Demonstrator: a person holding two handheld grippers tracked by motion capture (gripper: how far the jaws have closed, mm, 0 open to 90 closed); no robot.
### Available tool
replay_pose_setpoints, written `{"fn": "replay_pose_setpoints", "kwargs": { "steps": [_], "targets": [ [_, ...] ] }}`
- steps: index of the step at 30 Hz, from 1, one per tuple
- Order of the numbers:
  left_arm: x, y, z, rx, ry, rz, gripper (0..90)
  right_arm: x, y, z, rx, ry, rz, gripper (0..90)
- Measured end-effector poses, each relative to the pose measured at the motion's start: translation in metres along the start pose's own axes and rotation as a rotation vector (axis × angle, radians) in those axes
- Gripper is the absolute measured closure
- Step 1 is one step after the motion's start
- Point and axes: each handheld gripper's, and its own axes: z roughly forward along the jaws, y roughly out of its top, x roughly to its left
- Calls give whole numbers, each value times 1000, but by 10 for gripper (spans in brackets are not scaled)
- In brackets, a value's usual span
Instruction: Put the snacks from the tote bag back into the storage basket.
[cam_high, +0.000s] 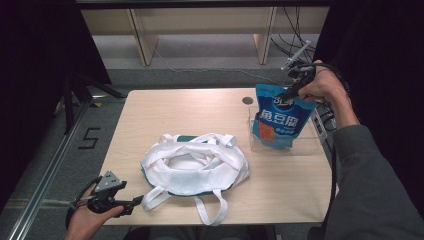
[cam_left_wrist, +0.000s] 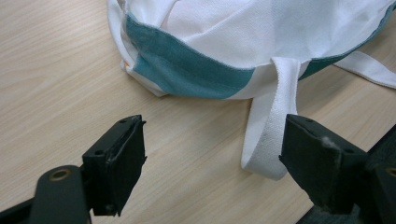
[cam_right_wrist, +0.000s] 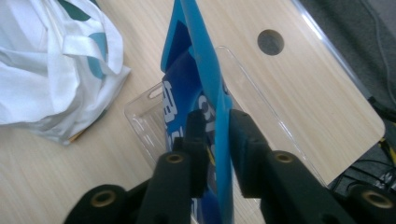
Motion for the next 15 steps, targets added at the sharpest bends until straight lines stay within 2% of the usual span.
{"fn": "replay_pose_setpoints", "kwargs": {
  "steps": [1,2,4,5,7,8,9,10,11,12,14,15],
  "targets": [
    [-1,0,0,-7,4,-2,210,1,-2,-1,-11,-12,5,732],
    [2,1,-1,6,1,33,210,2,-3,-2,-20,-35,3,703],
    [1,1,-1,6,6,30,210,4,-6,-6,-47,-55,30,659],
    [1,0,0,-17,15,20,210,5,-8,-8,-68,-63,55,633],
    [1,0,0,3,-1,10,210,7,-13,-13,-113,-87,96,591],
    [0,0,-1,9,2,3,210,8,-15,-14,-120,-99,92,574],
    [2,1,-1,5,8,36,210,10,-18,-14,-135,-108,111,571],
    [1,0,0,-6,8,23,209,11,-22,-16,-151,-127,114,560],
    [2,1,-1,4,5,39,209,13,-25,-16,-162,-130,133,546],
    [2,1,0,5,1,31,210,13,-28,-17,-166,-134,121,535],
    [2,0,-1,12,1,34,209,18,-35,-18,-212,-134,145,514],
    [1,0,-1,10,1,30,210,21,-38,-18,-253,-158,183,497]
  ]
}}
